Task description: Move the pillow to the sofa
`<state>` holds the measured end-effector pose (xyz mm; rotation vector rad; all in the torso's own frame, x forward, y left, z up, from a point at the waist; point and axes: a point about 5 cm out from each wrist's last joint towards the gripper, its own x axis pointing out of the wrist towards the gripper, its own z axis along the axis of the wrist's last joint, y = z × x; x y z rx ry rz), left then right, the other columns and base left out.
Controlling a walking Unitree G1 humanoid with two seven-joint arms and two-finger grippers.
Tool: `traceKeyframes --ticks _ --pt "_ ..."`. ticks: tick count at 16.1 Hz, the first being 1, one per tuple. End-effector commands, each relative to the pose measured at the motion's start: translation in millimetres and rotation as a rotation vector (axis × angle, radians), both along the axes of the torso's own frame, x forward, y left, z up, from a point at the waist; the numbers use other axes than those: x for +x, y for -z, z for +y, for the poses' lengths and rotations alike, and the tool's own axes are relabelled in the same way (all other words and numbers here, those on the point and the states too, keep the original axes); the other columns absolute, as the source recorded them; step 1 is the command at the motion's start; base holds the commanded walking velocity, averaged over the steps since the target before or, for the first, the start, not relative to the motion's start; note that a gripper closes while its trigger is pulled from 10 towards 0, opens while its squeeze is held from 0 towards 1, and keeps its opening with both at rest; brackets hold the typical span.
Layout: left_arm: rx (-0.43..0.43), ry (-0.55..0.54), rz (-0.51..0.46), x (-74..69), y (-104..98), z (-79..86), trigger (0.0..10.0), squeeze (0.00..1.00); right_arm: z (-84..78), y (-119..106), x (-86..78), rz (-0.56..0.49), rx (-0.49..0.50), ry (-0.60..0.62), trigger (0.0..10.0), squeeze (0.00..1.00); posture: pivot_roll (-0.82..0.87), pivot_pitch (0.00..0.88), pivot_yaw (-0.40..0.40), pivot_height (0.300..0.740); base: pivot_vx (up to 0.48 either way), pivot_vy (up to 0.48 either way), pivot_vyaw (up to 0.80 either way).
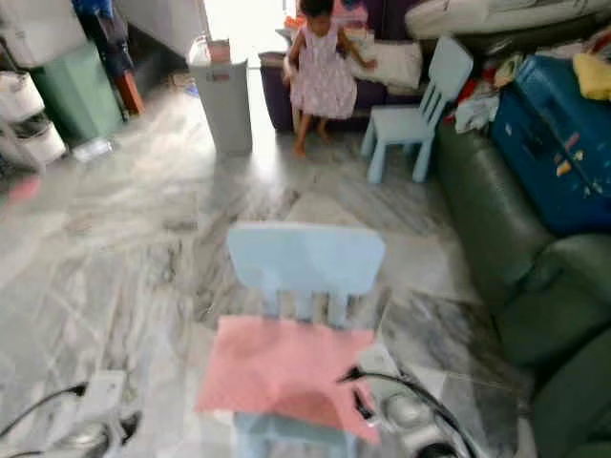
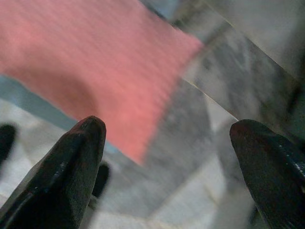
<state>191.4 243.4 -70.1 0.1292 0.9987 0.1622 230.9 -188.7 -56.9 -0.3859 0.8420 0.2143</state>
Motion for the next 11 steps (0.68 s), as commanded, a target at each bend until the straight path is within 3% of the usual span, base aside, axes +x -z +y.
traceKeyframes --ticks 1,11 --pt "0.010 -0.027 0.028 -9.9 2.7 8.0 10.0 0.00 4.2 1.6 -1.6 0.009 0.015 -0.004 10.0 0.00 -0.06 0.000 0.002 0.740 0.000 0.000 0.00" --pt "-0.009 -0.053 0.022 -10.0 3.2 6.7 10.0 0.00 2.6 1.3 -1.3 0.012 0.015 0.001 10.0 0.00 -0.06 0.000 -0.003 0.740 0.000 0.000 0.00"
